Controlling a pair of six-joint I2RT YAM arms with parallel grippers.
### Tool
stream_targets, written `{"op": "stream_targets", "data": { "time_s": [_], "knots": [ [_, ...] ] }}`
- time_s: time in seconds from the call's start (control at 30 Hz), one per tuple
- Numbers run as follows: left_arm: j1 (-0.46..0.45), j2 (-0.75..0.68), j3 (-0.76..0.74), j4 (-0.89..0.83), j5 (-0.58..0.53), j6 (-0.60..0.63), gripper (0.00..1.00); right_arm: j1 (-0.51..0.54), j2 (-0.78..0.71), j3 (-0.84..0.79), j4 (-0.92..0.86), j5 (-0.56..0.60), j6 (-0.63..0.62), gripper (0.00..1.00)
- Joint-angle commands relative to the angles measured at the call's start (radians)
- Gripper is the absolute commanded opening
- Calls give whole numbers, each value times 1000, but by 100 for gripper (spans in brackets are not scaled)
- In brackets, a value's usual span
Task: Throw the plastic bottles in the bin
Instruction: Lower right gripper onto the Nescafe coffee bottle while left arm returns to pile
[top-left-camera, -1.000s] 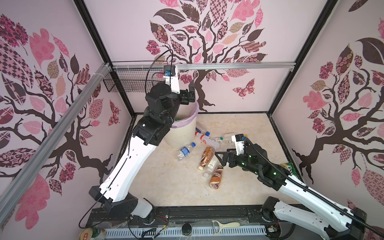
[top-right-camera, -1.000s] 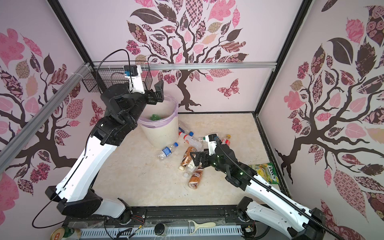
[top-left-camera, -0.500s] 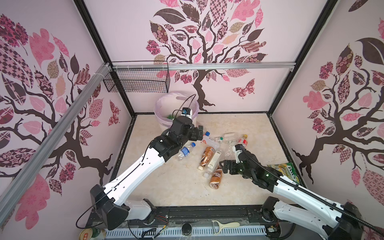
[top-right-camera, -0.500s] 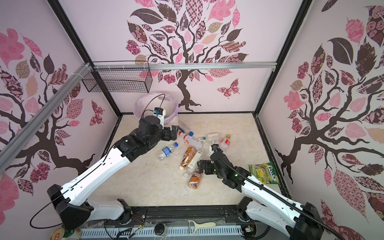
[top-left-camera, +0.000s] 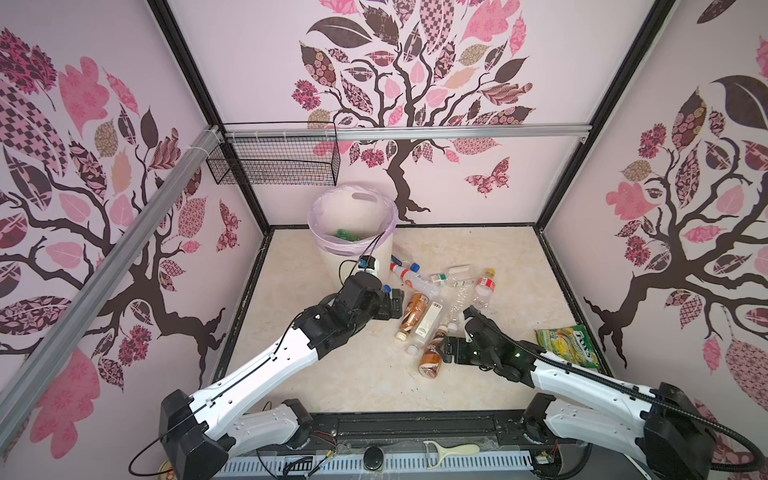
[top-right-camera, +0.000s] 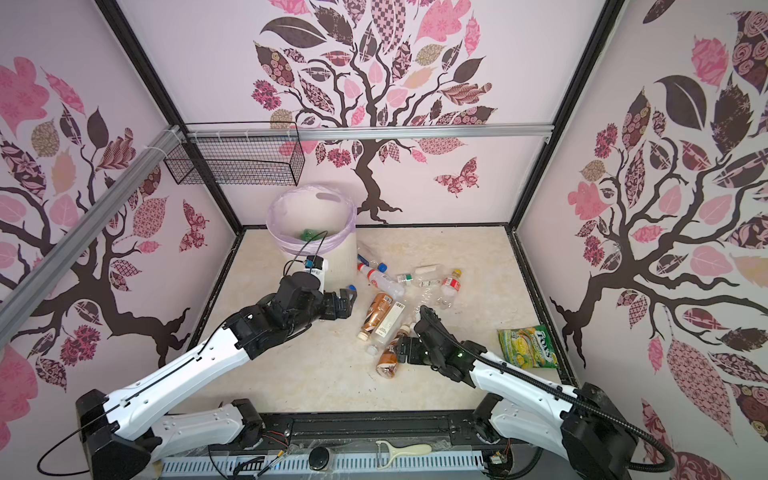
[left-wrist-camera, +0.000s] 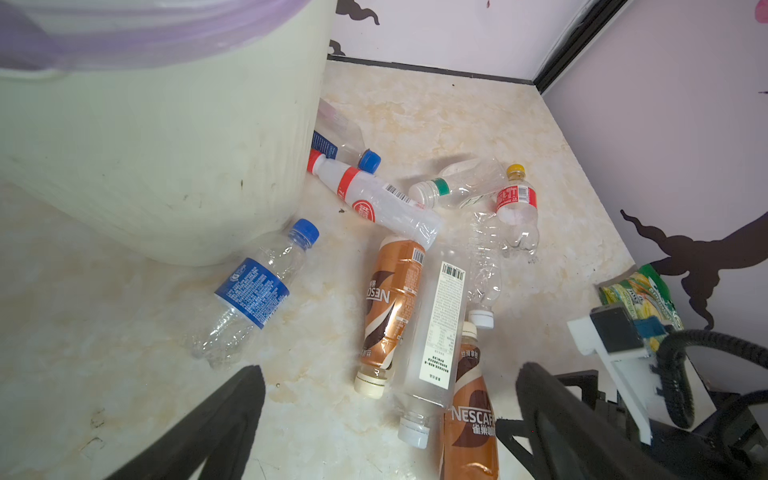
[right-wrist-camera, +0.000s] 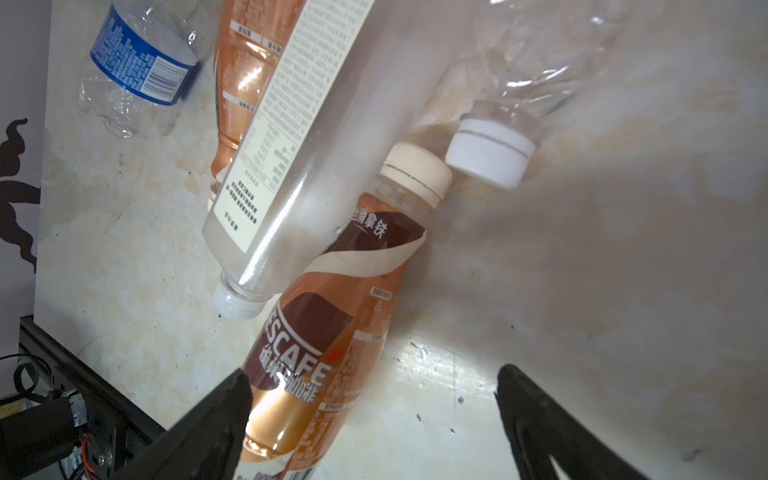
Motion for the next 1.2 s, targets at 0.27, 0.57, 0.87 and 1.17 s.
{"op": "stream_targets", "data": {
  "time_s": [0.27,0.57,0.87,1.17],
  "knots": [
    [-9,-94,-102,51,-34,-61,98,47,115,16,82,-2,45,92],
    [-9,-75,-104,59,-31,-61,98,51,155,19,114,-7,57,90],
    [-9,-72,-112,64,-13,-78,98,50,185,16,147,-9,77,89],
    [-9,-75,-121,61,-14,-83,98,51,178,-6,145,8,79,78]
  ]
}}
